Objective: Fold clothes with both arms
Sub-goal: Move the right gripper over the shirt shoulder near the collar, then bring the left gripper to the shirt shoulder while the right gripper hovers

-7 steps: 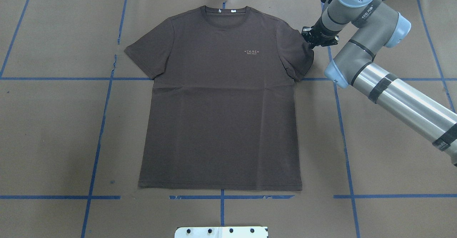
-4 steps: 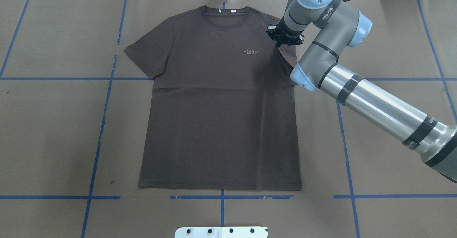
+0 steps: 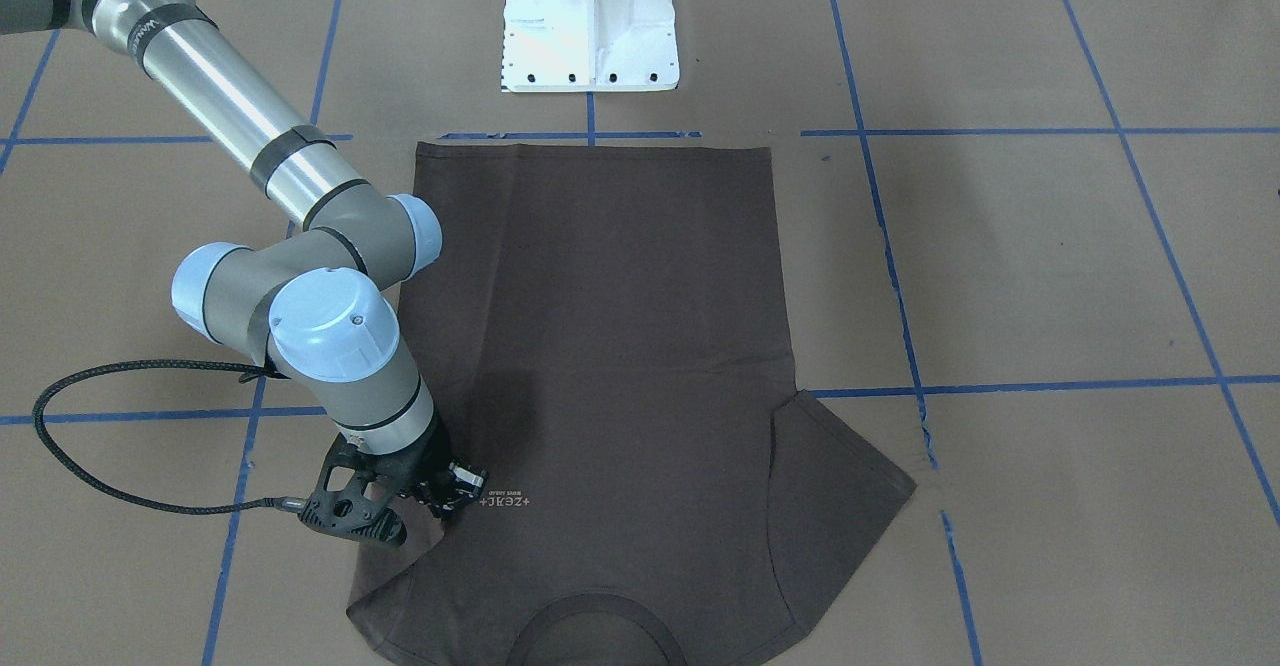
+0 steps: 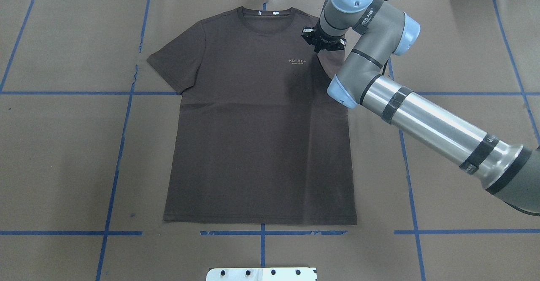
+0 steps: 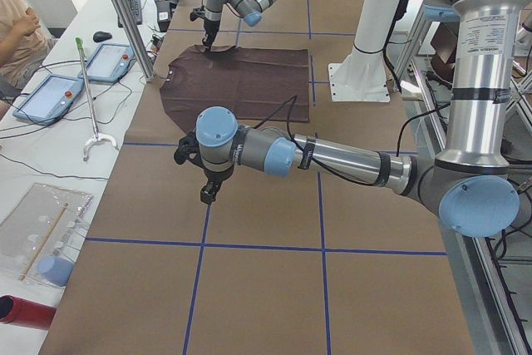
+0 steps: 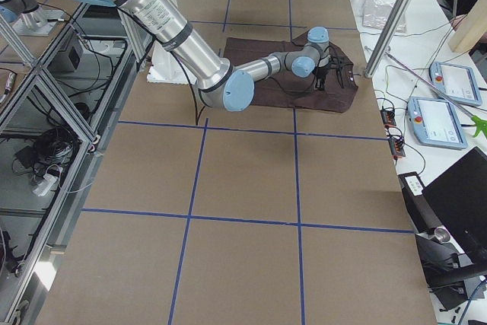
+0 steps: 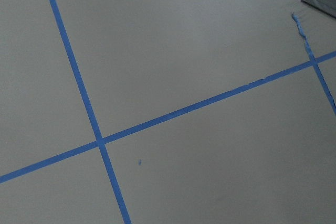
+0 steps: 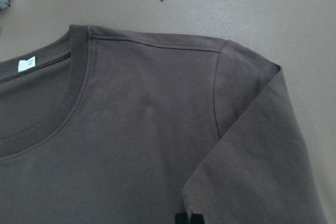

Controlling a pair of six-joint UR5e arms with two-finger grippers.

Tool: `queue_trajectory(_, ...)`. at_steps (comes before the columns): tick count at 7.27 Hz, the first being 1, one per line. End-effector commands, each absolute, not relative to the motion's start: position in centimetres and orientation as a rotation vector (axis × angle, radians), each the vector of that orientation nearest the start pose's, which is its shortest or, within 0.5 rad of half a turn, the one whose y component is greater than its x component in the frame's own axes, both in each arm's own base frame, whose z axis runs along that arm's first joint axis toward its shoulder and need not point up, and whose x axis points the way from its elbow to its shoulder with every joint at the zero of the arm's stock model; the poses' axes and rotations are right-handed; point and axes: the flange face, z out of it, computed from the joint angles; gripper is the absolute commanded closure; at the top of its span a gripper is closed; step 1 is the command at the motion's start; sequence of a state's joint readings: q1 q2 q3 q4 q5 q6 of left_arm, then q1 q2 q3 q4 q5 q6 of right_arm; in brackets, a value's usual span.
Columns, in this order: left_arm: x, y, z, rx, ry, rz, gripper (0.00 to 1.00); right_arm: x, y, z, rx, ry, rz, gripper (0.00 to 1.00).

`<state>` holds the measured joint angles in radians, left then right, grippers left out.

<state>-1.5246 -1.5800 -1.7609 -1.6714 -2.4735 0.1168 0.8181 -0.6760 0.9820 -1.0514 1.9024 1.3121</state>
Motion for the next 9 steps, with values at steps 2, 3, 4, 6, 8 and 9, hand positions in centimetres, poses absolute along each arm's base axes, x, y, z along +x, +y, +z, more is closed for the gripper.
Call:
queue_trajectory(2, -1.6, -51.0, 51.4, 0.306, 0.987, 0.273, 0.0, -48.9, -66.1, 28.4, 0.135, -0.94, 0.434, 0.0)
queue_trajectory(3, 1.2, -52.3, 49.8, 0.319, 0.999, 0.283, 0.0, -47.1, -64.4, 28.4, 0.111, -0.989, 0.407, 0.0)
queue_trajectory(4, 3.6, -54.5, 48.8, 0.307, 1.02, 0.254, 0.0, -44.7, -63.3, 29.0, 0.088, -1.017, 0.403, 0.0)
queue_trajectory(6, 13.5, -60.9, 44.9, 0.196, 0.995, 0.169, 0.0, -38.5, -60.0, 32.0, 0.08, -1.051, 0.401, 0.0)
queue_trajectory(8, 22.6, -63.5, 41.0, 0.222, 0.87, 0.074, 0.0, -32.8, -57.1, 34.9, 0.022, -1.087, 0.383, 0.0)
queue_trajectory(9, 25.4, -65.1, 41.7, 0.23, 0.894, 0.051, 0.0, -32.3, -56.3, 35.7, 0.029, -1.078, 0.388, 0.0)
